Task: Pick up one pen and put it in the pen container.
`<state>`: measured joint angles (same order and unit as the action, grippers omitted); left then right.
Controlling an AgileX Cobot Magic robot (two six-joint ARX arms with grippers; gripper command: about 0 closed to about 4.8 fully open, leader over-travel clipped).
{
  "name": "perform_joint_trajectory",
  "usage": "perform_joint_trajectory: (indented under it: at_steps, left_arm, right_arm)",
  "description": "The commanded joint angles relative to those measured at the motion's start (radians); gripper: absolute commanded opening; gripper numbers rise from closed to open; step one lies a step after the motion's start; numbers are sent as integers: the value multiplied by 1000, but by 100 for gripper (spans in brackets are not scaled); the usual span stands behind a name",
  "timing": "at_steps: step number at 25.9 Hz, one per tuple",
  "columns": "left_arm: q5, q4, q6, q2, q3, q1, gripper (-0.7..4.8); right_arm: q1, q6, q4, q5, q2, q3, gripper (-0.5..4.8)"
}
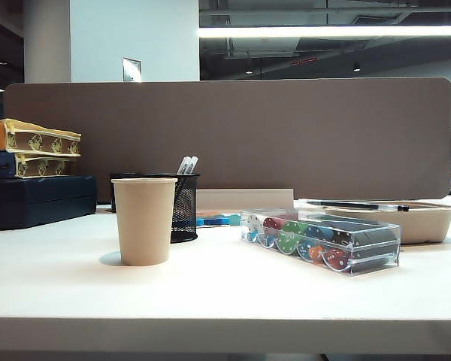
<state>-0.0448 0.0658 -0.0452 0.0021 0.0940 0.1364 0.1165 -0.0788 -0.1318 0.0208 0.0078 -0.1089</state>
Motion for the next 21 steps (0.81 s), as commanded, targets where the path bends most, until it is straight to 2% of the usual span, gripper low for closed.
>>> perform_joint_trajectory:
  at_steps: [1, 10, 15, 21]
  left_arm:
    - [9, 11, 11, 4, 18, 0, 84]
    - [27, 78, 39, 119, 76, 0, 86]
    - [50, 145, 75, 233, 117, 0, 89]
    - [55, 235, 75, 412, 188, 0, 89]
  right_arm:
    - [1, -2, 30, -3, 1, -26, 119]
    - [1, 7, 45, -2, 86, -97, 122]
    - [1, 37, 44, 0, 179, -147, 122]
    - [1, 91, 6, 18, 322, -220, 122]
